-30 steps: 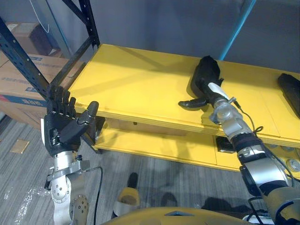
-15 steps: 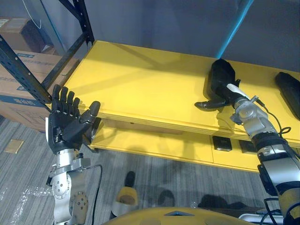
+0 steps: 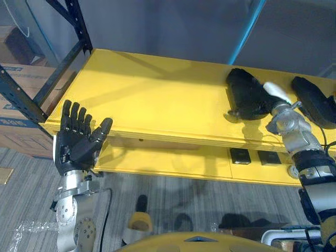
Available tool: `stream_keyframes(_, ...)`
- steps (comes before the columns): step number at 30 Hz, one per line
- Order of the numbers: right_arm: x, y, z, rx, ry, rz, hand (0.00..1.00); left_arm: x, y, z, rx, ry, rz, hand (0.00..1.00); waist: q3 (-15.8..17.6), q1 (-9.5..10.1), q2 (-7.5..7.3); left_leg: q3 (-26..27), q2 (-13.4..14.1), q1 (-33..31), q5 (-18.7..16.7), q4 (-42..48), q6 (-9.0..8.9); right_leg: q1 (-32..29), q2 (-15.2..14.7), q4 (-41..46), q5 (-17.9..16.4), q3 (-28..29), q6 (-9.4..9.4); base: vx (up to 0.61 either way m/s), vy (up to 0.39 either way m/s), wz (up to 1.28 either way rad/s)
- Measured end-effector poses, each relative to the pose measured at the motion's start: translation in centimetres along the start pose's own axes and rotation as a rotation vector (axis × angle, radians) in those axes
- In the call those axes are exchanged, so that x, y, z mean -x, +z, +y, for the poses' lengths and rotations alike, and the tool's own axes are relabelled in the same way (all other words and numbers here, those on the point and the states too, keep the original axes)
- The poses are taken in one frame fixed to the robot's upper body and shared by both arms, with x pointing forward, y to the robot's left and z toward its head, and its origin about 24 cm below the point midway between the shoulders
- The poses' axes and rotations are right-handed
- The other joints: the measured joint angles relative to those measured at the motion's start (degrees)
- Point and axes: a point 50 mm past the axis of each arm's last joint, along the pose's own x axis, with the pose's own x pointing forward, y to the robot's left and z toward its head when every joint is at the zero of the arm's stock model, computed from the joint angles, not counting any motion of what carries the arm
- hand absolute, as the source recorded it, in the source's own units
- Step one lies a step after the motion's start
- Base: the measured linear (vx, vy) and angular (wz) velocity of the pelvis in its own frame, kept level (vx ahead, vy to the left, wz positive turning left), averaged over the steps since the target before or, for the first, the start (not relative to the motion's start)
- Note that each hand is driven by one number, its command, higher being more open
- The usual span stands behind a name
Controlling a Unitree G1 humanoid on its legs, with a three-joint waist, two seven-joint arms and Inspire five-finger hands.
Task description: Walk over and take three plastic housings, then place them on the shelf
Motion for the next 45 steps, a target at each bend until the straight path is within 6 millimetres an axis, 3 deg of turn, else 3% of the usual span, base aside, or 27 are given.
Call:
stream_keyframes(4,1.0,3.6,-4.6,-0.111,-0.309,-0.184,1.0,0.4,-0.3,-0.3,0.018,-0.024,0.007,1.0,-0.2,-0.84,0.28,0.5,0.0,-0.3,-0.1,0.0,0.09,-0.7,-0.1,0.0,0.0,0.6,0.0,0.01,-0.002,-0.05)
stream_keyframes(8,2.2,6.9,-5.7,-0.266,-0.371,-0.377,1.0,0.4,-0.5,-0.9,0.053,-0.109,0.01,1.0,-0.4,-1.47,0.65,1.0,0.0,-0.1,0.1,0.2,0.22,-0.9,-0.2,0.1,0.1,1.1,0.2,0.03,-0.018,-0.07)
stream_keyframes(11,2.8,8.7,-3.3,-0.524,-0.246,-0.467,1.0,0.4,-0.9,-2.9,0.098,-0.268,0.016,1.0,-0.9,-2.03,1.56,1.2,0.0,0.2,0.1,0.2,0.21,-0.9,-0.4,0.3,0.1,1.3,0.26,0.02,-0.01,-0.02)
stream_keyframes(13,2.9,9.3,-0.5,-0.651,-0.118,-0.454,1.0,0.6,-0.8,-4.7,0.134,-0.387,0.006,1.0,-1.2,-2.29,2.28,1.6,0.0,0.2,0.1,0.2,0.21,-1.3,-0.5,0.7,0.1,1.6,0.23,0.0,-0.004,-0.09)
stream_keyframes(14,3.0,9.6,2.2,-0.716,-0.001,-0.416,1.0,0.6,-0.5,-6.2,0.164,-0.479,-0.013,1.0,-1.4,-2.48,2.97,2.0,0.1,0.3,0.1,0.2,0.22,-1.8,-0.6,1.2,0.1,2.2,0.18,-0.03,0.003,-0.19)
stream_keyframes(18,3.9,8.9,8.5,-0.794,0.24,-0.267,1.0,-0.1,-0.1,-8.8,0.213,-0.617,-0.056,1.0,-1.1,-2.81,4.8,2.8,0.2,1.0,0.0,0.0,0.14,-1.9,-0.9,2.0,-0.3,3.1,-0.32,-0.04,0.003,-0.12)
stream_keyframes(22,4.8,8.5,11.0,-0.828,0.326,-0.213,1.0,-0.1,-0.3,-9.2,0.22,-0.642,-0.041,1.0,-1.2,-3.5,5.45,3.6,0.7,0.5,-0.3,0.0,-0.1,-3.5,-0.7,2.1,-0.3,4.4,-0.44,-0.05,-0.005,-0.14)
stream_keyframes(38,6.7,8.3,10.9,-0.902,0.29,-0.328,1.0,0.5,-1.0,-10.4,0.218,-0.727,0.022,1.0,-1.2,-6.01,5.43,5.3,0.8,0.2,-0.1,0.2,0.16,-5.0,-0.7,2.1,0.5,6.7,-0.02,0.01,-0.016,-0.06)
stream_keyframes(41,7.9,9.2,9.6,-0.979,0.284,-0.465,1.0,0.4,-1.0,-10.3,0.217,-0.698,0.021,1.0,-1.2,-6.15,5.44,6.3,1.0,0.2,-0.2,0.2,0.15,-5.6,-0.7,2.1,0.5,7.5,-0.22,-0.03,-0.01,-0.16)
stream_keyframes(45,10.5,9.5,5.6,-1.053,0.12,-0.682,1.0,0.2,-0.6,-10.0,0.187,-0.636,-0.027,1.0,-1.2,-6.5,5.34,7.2,1.1,0.8,-0.5,0.1,0.17,-5.7,-0.7,2.1,0.5,8.5,-0.42,-0.03,-0.013,-0.1)
